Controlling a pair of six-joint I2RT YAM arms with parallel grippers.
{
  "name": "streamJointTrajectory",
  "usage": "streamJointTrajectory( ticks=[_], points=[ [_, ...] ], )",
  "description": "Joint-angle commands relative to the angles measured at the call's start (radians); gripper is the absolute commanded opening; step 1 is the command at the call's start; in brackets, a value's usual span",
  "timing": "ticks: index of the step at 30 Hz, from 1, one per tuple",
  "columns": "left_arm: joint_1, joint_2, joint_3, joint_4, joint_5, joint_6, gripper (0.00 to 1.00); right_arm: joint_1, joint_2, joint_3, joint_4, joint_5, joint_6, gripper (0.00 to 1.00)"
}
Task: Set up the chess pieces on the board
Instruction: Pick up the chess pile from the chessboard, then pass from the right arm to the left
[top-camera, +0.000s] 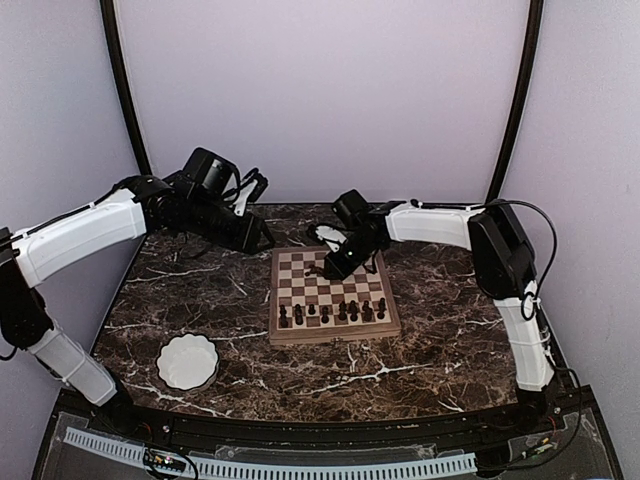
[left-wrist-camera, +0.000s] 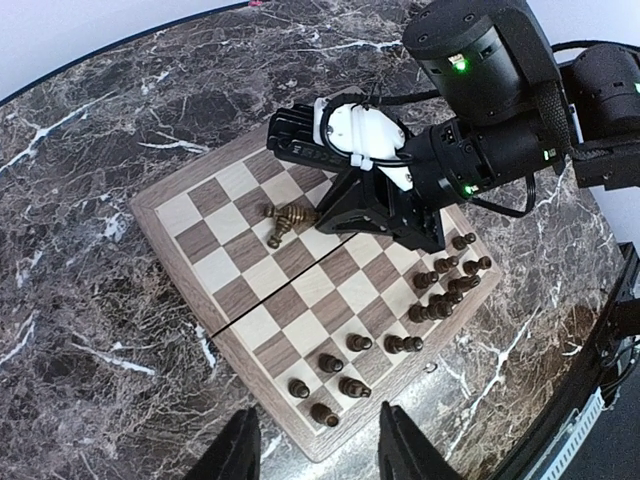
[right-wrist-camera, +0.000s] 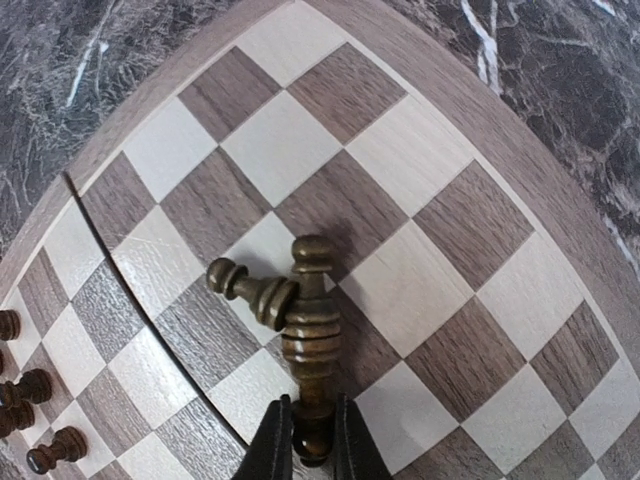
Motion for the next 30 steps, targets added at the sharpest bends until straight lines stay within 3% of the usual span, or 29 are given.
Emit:
streamJointTrajectory(
  ticks=[1,11,22,30],
  points=[
    [0.02,0.043,-0.013,0.08,0.072,-0.047,0.43,0.011,-0.042,-0.068,-0.023,-0.04,0.01,0.05],
    [0.091,0.188,-0.066,0.296,0.297,-0.178,0.43,0.026,-0.202,-0.168,0.027,-0.078,0.052,0.02],
    [0.174,0.23,-0.356,0.919,0.531,-0.482,0.47,0.02,-0.296,-0.241,0.107,-0.162,0.185,0.01],
    [0.175,0.283,-0.45,1.273,0.604,-0.588,0.49,-0.001,-0.346,-0.23,0.154,-0.239,0.272,0.01]
  ],
)
